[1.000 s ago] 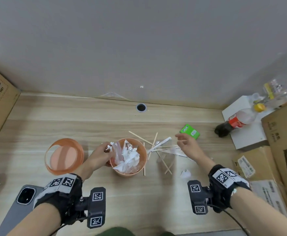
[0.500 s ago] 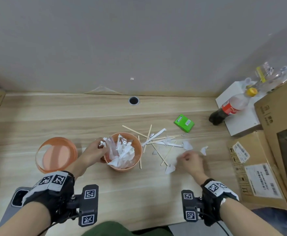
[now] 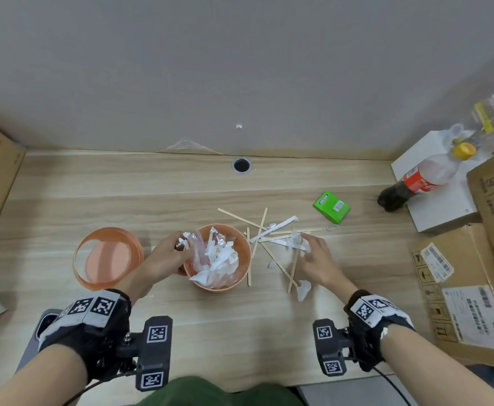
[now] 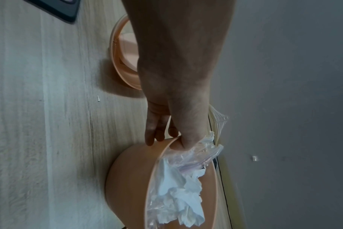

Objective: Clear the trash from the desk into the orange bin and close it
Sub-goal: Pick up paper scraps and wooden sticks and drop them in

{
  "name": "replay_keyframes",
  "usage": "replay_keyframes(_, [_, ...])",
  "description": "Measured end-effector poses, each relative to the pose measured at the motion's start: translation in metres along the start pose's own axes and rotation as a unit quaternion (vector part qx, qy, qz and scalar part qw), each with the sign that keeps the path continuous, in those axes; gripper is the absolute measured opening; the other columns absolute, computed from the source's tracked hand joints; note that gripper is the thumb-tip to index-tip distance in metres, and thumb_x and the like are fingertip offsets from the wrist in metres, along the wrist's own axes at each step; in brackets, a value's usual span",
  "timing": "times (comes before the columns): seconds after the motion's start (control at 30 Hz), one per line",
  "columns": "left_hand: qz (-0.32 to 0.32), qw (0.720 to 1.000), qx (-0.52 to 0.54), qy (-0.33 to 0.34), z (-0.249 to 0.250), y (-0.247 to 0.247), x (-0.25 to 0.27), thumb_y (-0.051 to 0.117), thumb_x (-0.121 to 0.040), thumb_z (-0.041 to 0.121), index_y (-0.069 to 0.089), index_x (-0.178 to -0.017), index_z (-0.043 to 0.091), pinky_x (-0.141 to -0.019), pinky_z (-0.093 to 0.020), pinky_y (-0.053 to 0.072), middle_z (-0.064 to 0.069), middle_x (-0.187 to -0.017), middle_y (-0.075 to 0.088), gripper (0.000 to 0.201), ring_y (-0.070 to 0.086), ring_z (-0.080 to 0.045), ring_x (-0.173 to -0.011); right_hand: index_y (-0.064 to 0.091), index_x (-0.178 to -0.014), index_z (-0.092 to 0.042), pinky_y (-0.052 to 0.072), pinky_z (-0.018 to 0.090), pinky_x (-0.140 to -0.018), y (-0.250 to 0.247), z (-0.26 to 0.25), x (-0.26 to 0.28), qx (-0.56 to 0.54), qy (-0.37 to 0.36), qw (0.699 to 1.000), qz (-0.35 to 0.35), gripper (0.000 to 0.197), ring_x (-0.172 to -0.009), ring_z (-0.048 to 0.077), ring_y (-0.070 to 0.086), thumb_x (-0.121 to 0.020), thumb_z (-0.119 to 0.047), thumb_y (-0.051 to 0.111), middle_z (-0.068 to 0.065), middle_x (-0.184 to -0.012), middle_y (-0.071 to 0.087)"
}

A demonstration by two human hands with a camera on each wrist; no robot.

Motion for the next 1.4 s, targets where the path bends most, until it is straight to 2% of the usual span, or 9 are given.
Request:
replay_keyframes(0.17, [0.003,1.000,0.016,0.000,-0.004,-0.002,0.005,0.055,-0.090,0.007,0.064,-0.105,0.022,-0.077,-0.036,0.061,-0.005,-0.089,0.074,0.023,0.070,-0.015,-0.073,0.022,-0.148,-0.018,0.017,0.041,-0.117,-0.033,0.016,-0.010,-0.036,0.040,0.991,0.124,0.081,-0.144,0.029,0.014,-0.082,-0.021,0.067,0.015,-0.154,0.017])
replay_keyframes(0.3, [0.004,1.000,0.021,-0.007,-0.004,-0.002,0.007,0.051,-0.089,0.001,0.063,-0.107,0.014,-0.074,-0.034,0.059,-0.010,-0.087,0.069,0.026,0.066,-0.017,-0.071,0.000,-0.148,-0.042,0.006,0.054,-0.115,0.000,-0.005,-0.029,0.058,0.036,0.998,0.014,0.109,-0.148,0.022,-0.008,-0.068,-0.062,0.071,0.002,-0.160,-0.007])
replay_keyframes(0.4, [0.004,1.000,0.014,-0.002,-0.005,-0.002,0.006,0.052,-0.089,0.004,0.064,-0.108,0.018,-0.067,-0.027,0.060,-0.008,-0.091,0.072,0.027,0.068,-0.012,-0.069,0.007,-0.147,-0.043,0.008,0.062,-0.111,0.022,-0.013,-0.032,0.176,0.014,0.984,-0.026,0.107,-0.147,0.022,-0.003,-0.063,-0.069,0.068,0.000,-0.158,0.001])
replay_keyframes(0.63, [0.006,1.000,0.029,-0.006,-0.011,-0.002,0.005,0.054,-0.089,0.006,0.064,-0.109,0.019,-0.071,-0.031,0.057,-0.009,-0.090,0.071,0.026,0.066,-0.013,-0.069,0.044,-0.133,-0.021,0.038,0.038,-0.096,0.016,-0.006,-0.019,0.273,-0.099,0.956,0.042,0.050,-0.118,0.032,0.040,-0.086,-0.023,0.061,0.010,-0.132,0.040])
replay_keyframes(0.87, [0.013,0.999,0.036,-0.011,-0.015,-0.001,0.006,0.054,-0.090,0.010,0.062,-0.111,0.023,-0.078,-0.034,0.058,-0.010,-0.095,0.071,0.026,0.067,-0.016,-0.076,0.056,-0.094,-0.001,0.050,0.041,-0.063,0.036,0.007,-0.031,0.402,-0.077,0.912,-0.012,0.044,-0.070,0.035,0.057,-0.054,0.013,0.069,0.019,-0.086,0.057])
replay_keyframes(0.93, [0.014,0.999,0.040,-0.009,-0.015,-0.001,0.007,0.054,-0.091,0.010,0.063,-0.109,0.025,-0.075,-0.031,0.057,-0.006,-0.091,0.071,0.025,0.067,-0.014,-0.075,0.054,-0.102,0.001,0.048,0.044,-0.074,0.038,0.000,-0.032,0.392,-0.088,0.915,-0.016,0.037,-0.083,0.038,0.057,-0.067,0.012,0.059,0.022,-0.097,0.058])
replay_keyframes(1.1, [0.017,0.999,0.030,-0.013,-0.017,-0.002,0.005,0.053,-0.091,0.012,0.063,-0.107,0.027,-0.083,-0.038,0.058,-0.007,-0.093,0.072,0.024,0.068,-0.016,-0.077,0.048,-0.111,0.006,0.042,0.040,-0.083,0.008,-0.007,-0.039,0.222,-0.025,0.975,0.001,0.023,-0.104,0.041,0.054,-0.090,-0.003,0.045,0.027,-0.112,0.055])
replay_keyframes(1.23, [0.014,0.999,0.036,-0.013,-0.015,0.001,0.004,0.053,-0.091,0.010,0.063,-0.111,0.024,-0.077,-0.034,0.061,-0.011,-0.096,0.073,0.026,0.070,-0.018,-0.077,0.052,-0.083,-0.005,0.037,0.033,-0.068,-0.027,-0.013,-0.042,0.004,0.037,0.998,0.045,0.021,-0.080,0.030,0.054,-0.095,-0.016,0.038,0.017,-0.079,0.056])
replay_keyframes(1.4, [0.007,0.999,0.034,-0.014,-0.012,0.006,0.005,0.052,-0.091,0.009,0.062,-0.114,0.023,-0.068,-0.028,0.060,-0.011,-0.094,0.073,0.029,0.070,-0.016,-0.072,0.052,-0.056,-0.010,0.040,0.031,-0.061,-0.061,-0.061,-0.033,-0.221,0.024,0.972,0.080,0.041,-0.054,0.023,0.050,-0.095,-0.014,0.041,0.005,-0.052,0.053])
Point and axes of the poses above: each hand's wrist, its own x-axis away from the middle knuckle, its own y-axis out of the palm, z = x × y, the point moved 10 cm from there along -x, towards the middle knuckle
